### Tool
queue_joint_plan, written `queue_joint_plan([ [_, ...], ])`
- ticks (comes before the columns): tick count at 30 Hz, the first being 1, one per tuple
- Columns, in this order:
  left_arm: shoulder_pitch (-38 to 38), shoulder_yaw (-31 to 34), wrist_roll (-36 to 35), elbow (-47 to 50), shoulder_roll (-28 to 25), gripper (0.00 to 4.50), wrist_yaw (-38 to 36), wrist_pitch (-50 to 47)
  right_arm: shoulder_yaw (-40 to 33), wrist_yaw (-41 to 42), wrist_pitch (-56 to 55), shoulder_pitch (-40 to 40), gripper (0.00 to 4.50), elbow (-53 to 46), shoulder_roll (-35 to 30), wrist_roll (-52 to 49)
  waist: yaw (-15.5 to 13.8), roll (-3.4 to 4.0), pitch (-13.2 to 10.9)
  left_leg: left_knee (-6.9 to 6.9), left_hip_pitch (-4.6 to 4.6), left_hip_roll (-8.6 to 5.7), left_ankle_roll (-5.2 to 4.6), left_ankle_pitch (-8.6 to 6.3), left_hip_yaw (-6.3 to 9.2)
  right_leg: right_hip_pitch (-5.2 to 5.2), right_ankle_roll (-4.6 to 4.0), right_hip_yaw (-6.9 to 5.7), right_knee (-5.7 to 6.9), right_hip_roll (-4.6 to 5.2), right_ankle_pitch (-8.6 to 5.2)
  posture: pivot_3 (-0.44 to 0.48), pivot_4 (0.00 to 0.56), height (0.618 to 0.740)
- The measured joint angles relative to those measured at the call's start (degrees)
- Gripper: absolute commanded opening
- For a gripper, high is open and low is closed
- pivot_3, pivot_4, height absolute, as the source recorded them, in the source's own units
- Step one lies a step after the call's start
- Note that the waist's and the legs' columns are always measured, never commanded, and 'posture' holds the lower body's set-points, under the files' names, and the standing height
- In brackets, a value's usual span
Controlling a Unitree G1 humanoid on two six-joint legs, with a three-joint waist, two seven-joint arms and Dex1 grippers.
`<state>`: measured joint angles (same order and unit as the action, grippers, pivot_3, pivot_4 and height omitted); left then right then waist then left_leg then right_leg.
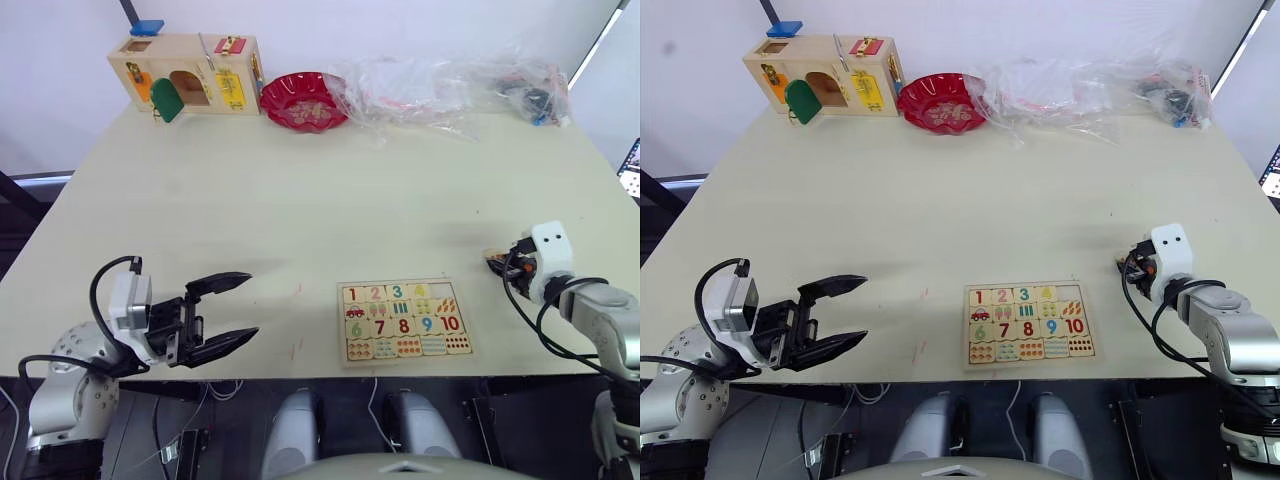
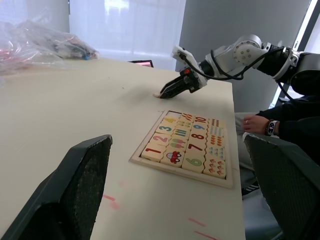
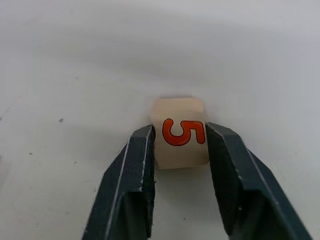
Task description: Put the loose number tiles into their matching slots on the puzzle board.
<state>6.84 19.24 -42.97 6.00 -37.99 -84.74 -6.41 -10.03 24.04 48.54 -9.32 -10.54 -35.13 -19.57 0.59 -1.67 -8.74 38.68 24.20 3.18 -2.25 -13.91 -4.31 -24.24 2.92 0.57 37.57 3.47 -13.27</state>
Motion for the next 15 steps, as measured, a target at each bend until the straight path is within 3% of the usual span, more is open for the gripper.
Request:
queue_joint_plan([
  [15, -1.0, 0.0, 0.1, -4.1, 0.2, 4.5, -1.9, 2.1, -1.2, -0.7, 1.6, 2.2, 1.69, -2.7, -0.1, -0.1, -0.3, 0.0, 0.0, -0.04, 0.0, 0.01, 0.0, 0.0, 0.02, 0.02, 0.0, -0.03, -0.07, 0.04, 0.0, 0.0, 0.15, 0.74],
])
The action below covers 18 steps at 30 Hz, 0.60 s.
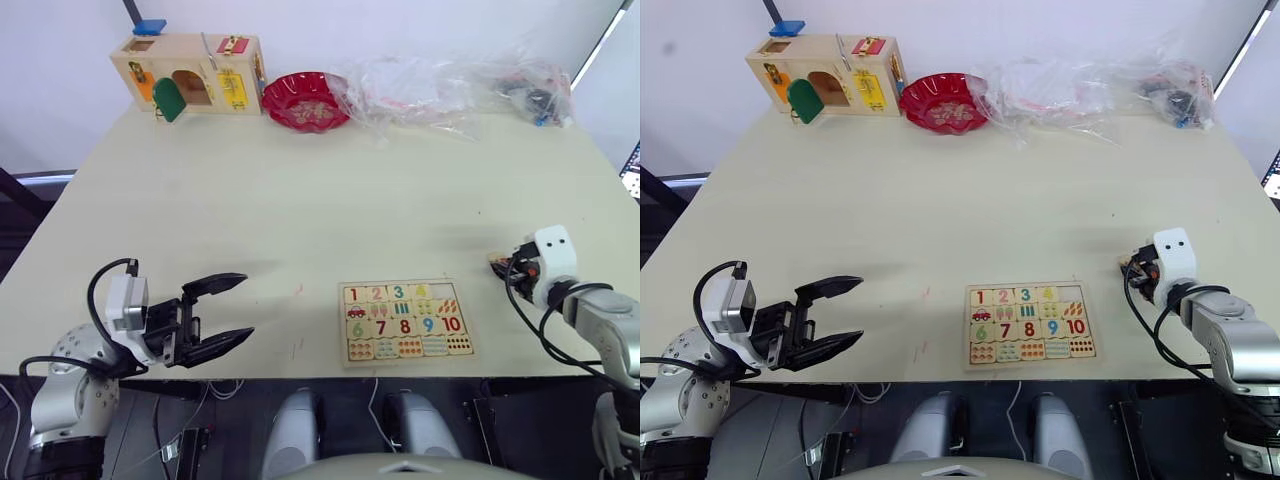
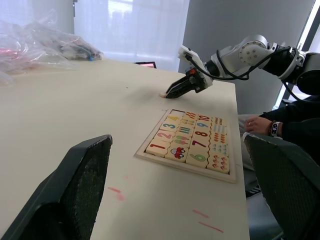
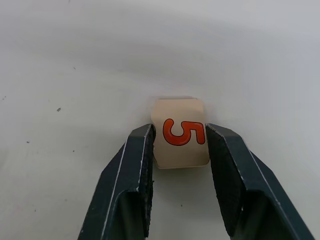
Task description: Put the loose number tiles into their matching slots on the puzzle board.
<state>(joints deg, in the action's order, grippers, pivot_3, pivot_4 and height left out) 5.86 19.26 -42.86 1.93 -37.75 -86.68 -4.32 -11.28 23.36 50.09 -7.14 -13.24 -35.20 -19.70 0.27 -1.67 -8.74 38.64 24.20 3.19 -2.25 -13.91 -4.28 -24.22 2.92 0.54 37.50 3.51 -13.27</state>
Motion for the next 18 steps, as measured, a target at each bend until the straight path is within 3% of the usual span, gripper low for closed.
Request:
queue_joint_plan([
  [18, 0.1, 0.0, 0.1, -2.6, 0.5, 4.5, -2.0, 1.9, -0.9, 2.0, 1.2, 1.2, 1.69, -0.8, -1.6, -0.9, 0.0, 0.01, 0.0, -0.09, 0.0, 0.06, 0.0, 0.0, 0.01, 0.0, 0.0, -0.03, -0.1, 0.06, 0.0, 0.0, 0.15, 0.74],
])
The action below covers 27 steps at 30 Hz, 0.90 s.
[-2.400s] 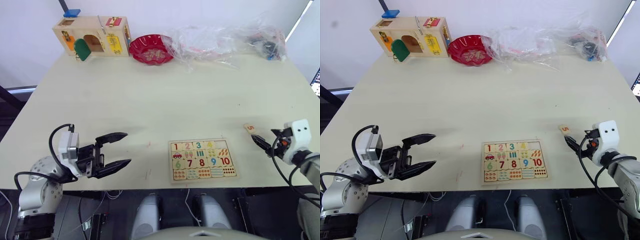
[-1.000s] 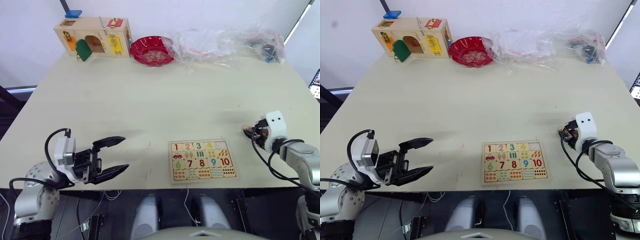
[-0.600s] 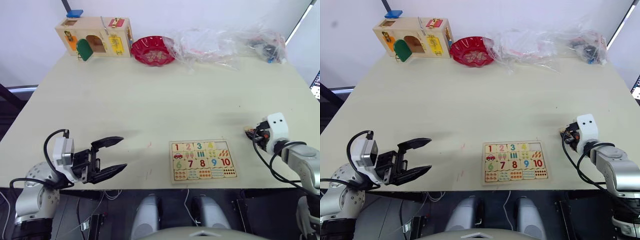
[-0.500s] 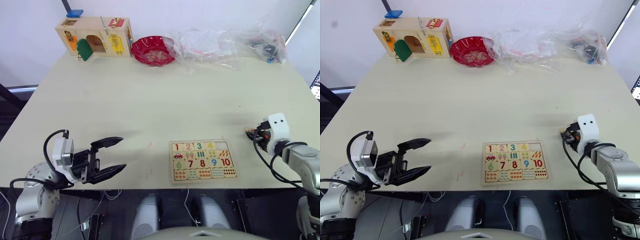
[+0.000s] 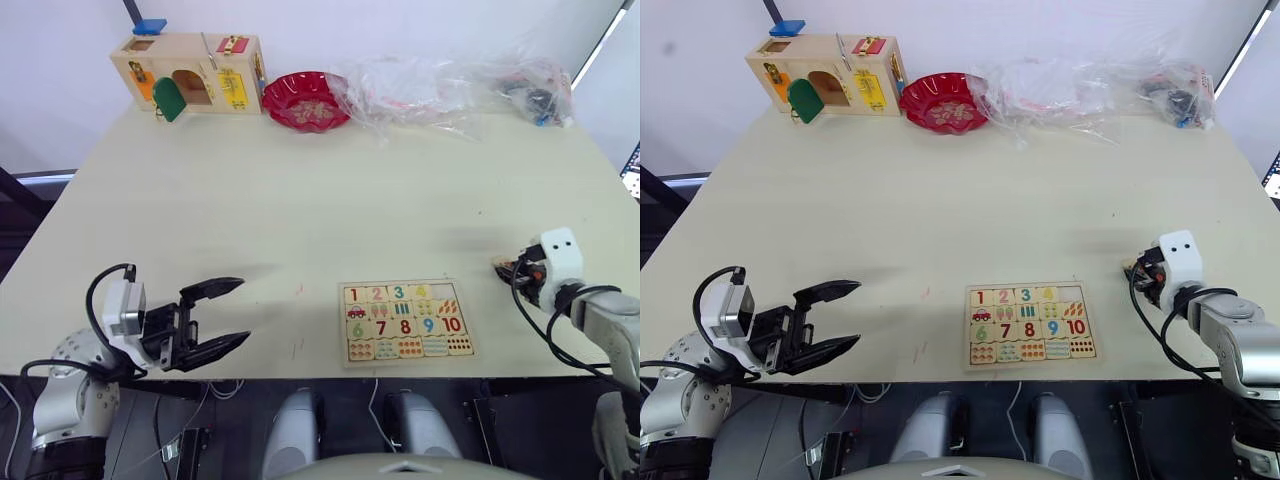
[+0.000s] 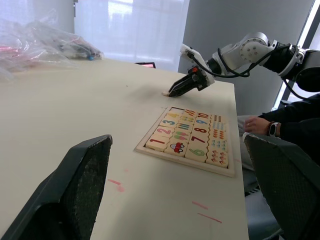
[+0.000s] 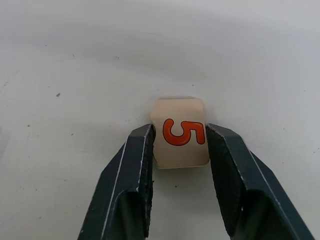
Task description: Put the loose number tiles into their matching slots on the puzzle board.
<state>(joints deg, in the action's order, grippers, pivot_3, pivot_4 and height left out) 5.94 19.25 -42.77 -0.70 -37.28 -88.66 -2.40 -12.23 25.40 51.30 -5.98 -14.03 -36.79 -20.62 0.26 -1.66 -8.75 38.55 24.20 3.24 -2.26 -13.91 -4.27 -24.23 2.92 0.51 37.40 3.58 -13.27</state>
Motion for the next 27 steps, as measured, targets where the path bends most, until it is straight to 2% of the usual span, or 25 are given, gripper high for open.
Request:
queue_joint_plan([
  [10, 1.0, 0.0, 0.0, 0.0, 0.5, 4.5, -0.3, 0.3, -0.1, 0.8, -0.1, 0.6, 1.69, -0.4, -0.6, -0.1, 0.1, 0.0, 0.0, -0.07, 0.0, 0.01, 0.0, 0.0, 0.0, 0.0, 0.0, -0.02, -0.08, 0.02, 0.0, 0.0, 0.15, 0.74],
  [11, 1.0, 0.0, 0.0, 0.0, 0.5, 4.5, -0.3, 0.3, -0.1, 1.1, 0.0, 0.6, 1.11, -0.4, -0.9, -0.2, 0.1, 0.01, 0.0, -0.08, 0.0, 0.01, 0.0, 0.0, 0.0, 0.0, 0.0, -0.02, -0.1, 0.02, 0.0, 0.0, 0.15, 0.74],
  [12, 1.0, 0.0, 0.0, 0.0, 0.5, 4.5, -0.3, 0.3, -0.1, 1.5, 0.0, 0.5, 0.92, -0.4, -1.1, -0.2, 0.1, 0.0, 0.0, -0.1, 0.0, 0.01, 0.0, 0.0, 0.0, 0.0, 0.0, -0.02, -0.12, 0.03, 0.0, 0.0, 0.15, 0.74],
  [18, 1.0, 0.0, 0.0, 0.1, 0.6, 4.5, -0.3, 0.3, 0.5, 3.6, -0.3, 0.6, 0.91, -0.4, -3.4, -0.1, 0.1, 0.03, 0.0, -0.16, 0.03, 0.0, 0.0, 0.0, -0.01, 0.0, 0.0, -0.03, -0.23, 0.03, 0.0, 0.0, 0.15, 0.74],
  [23, 1.1, 0.0, 0.0, 0.4, 0.8, 4.5, 0.1, 0.2, 0.6, 9.4, -0.3, 0.8, 0.91, -1.8, -7.1, -2.1, 0.2, 0.17, -0.1, -0.17, 0.08, -0.02, 0.0, 0.0, -0.01, -0.03, 0.01, -0.03, -0.27, 0.03, 0.01, 0.0, 0.15, 0.74],
  [27, 1.4, -0.1, -0.2, 3.0, 0.8, 4.5, 0.8, -0.5, 1.2, 19.5, -0.5, -3.6, 0.91, -10.2, -15.8, -7.0, 0.6, 0.41, -0.3, -0.19, 0.09, 0.01, 0.0, 0.0, 0.0, -0.07, 0.02, -0.05, -0.29, -0.05, 0.01, 0.0, 0.15, 0.74],
])
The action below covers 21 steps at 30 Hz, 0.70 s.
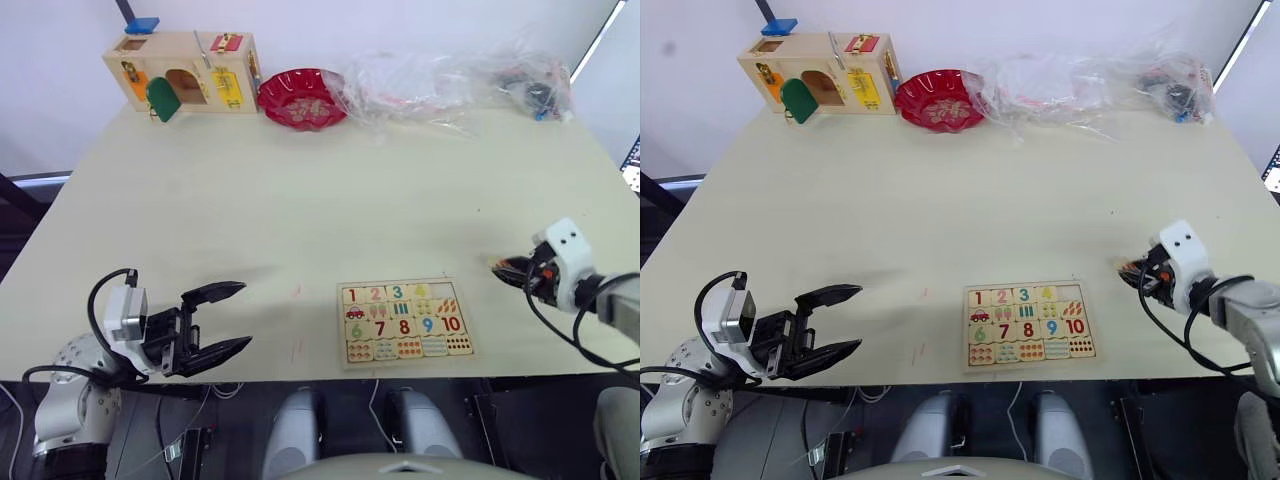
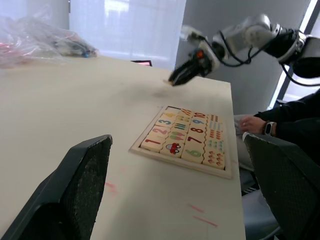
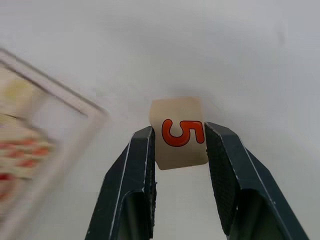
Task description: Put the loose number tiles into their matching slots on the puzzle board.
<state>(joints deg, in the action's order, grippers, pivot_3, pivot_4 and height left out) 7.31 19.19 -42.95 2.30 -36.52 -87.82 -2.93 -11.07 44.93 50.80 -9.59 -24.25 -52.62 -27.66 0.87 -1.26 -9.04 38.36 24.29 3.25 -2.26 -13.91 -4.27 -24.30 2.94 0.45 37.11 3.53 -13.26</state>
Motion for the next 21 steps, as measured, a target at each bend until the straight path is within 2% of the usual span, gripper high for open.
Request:
queue_joint_plan([
  [3, -0.3, -0.1, -0.1, 1.8, -0.1, 4.5, 0.9, -1.3, 6.1, 7.2, -1.0, -6.2, 0.91, -2.8, -7.5, -0.4, 0.0, 0.09, -0.1, -0.01, -0.01, 0.04, 0.0, 0.0, 0.02, -0.02, -0.01, -0.03, -0.01, 0.03, 0.0, 0.0, 0.15, 0.74],
  [5, -0.4, 0.0, -0.2, 2.5, -0.1, 4.5, 1.4, -1.8, 8.8, 9.6, -2.0, -8.7, 0.91, -3.5, -8.8, 0.1, -0.1, 0.02, 0.0, -0.01, -0.01, 0.05, 0.01, 0.0, 0.09, -0.01, -0.02, -0.12, -0.09, 0.03, -0.01, 0.0, 0.15, 0.74],
  [6, -0.4, -0.1, -0.2, 2.9, -0.1, 4.5, 1.7, -2.2, 13.2, 12.3, -2.6, -12.6, 0.91, -2.8, -9.8, 1.0, -0.1, 0.06, -0.1, -0.01, 0.03, 0.05, 0.01, 0.0, 0.05, -0.03, -0.01, -0.1, -0.12, 0.08, 0.0, 0.0, 0.15, 0.74],
  [10, -0.3, 0.0, -0.6, 4.5, -0.1, 4.5, 2.5, -3.3, 23.1, 18.5, -5.7, -20.2, 0.91, -0.6, -10.3, 5.4, -0.2, 0.06, -0.1, 0.02, 0.47, 0.0, 0.0, 0.0, 0.05, -0.35, 0.0, -0.11, -0.13, 0.16, 0.02, 0.0, 0.15, 0.74],
  [14, -0.2, 0.0, -0.9, 5.7, -0.1, 4.5, 3.1, -4.2, 31.2, 22.7, -8.6, -25.2, 0.91, 3.5, -9.6, 11.0, -0.2, 0.06, -0.1, 0.01, 0.5, -0.07, 0.0, 0.0, 0.01, -0.38, 0.0, -0.12, -0.15, 0.14, 0.01, 0.0, 0.15, 0.74],
  [19, 0.8, 0.3, -1.1, 6.4, -0.4, 4.5, 3.1, -4.5, 37.9, 26.6, -13.2, -26.7, 0.91, 8.1, -8.6, 17.8, -0.2, 0.06, -0.1, 0.02, 0.47, -0.08, 0.01, 0.0, 0.0, -0.37, 0.0, -0.14, -0.14, 0.11, 0.01, 0.0, 0.15, 0.74],
  [21, 0.8, 0.4, -1.1, 6.4, -0.4, 4.5, 3.1, -4.6, 38.1, 27.2, -13.7, -26.8, 0.91, 9.0, -8.1, 18.6, -0.2, 0.06, -0.1, 0.03, 0.47, -0.09, 0.01, 0.0, 0.0, -0.36, 0.0, -0.14, -0.13, 0.11, 0.02, 0.0, 0.15, 0.74],
])
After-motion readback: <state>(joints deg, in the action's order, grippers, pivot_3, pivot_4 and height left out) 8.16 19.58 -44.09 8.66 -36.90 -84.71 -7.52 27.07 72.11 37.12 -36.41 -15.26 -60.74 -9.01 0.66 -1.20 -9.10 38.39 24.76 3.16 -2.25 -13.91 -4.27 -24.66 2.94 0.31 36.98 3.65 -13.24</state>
